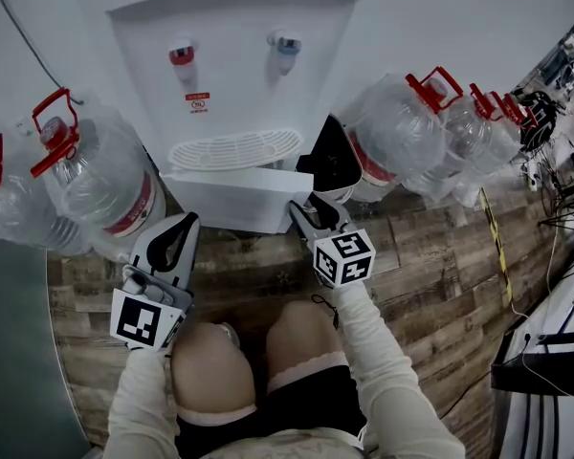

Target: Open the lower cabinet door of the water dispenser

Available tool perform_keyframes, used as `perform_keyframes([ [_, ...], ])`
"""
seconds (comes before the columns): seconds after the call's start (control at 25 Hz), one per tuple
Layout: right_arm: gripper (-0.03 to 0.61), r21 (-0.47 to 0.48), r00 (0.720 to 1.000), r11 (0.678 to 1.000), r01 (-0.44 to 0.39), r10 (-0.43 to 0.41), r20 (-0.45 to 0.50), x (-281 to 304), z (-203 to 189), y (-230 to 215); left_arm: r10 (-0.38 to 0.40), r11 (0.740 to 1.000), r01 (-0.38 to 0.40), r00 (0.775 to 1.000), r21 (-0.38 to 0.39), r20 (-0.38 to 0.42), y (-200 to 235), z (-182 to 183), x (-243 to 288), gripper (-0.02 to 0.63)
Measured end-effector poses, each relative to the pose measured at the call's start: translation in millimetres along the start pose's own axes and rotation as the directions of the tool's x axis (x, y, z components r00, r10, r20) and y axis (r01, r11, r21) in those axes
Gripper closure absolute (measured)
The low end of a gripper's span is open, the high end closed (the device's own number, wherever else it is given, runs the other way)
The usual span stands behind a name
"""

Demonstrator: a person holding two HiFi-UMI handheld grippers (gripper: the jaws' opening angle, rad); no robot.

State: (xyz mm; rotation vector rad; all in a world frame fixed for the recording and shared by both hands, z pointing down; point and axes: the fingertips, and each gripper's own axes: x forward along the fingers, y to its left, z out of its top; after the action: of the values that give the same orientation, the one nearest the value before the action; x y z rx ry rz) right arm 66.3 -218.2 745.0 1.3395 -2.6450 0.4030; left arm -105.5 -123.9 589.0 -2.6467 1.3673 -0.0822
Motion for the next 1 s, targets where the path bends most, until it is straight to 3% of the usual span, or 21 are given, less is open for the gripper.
perform_keyframes([
  [0.12, 0.436, 0.012, 1.0, 1.0, 0.004, -0.005, 0.008, -10.6, -3.4, 4.7, 0.0, 1.0, 0.0, 1.0, 0.005, -0.007, -3.6, 1.1, 0.5, 0.612],
  [0.8, 0.463, 0.004, 0.997, 0.997, -0.076, 0.076, 0.032, -48.0, -14.2, 42.8, 0.0, 0.999, 0.0, 1.0, 0.035, -0.012, -19.5, 12.8, -4.0, 0.612],
  [1.0, 0.463, -0.016, 0.994, 0.997, -0.079, 0.08, 0.078, -53.2, -2.7, 44.7, -0.005, 0.999, 0.005, 1.0, 0.041, -0.007, -25.5, 16.2, -2.2, 0.612],
])
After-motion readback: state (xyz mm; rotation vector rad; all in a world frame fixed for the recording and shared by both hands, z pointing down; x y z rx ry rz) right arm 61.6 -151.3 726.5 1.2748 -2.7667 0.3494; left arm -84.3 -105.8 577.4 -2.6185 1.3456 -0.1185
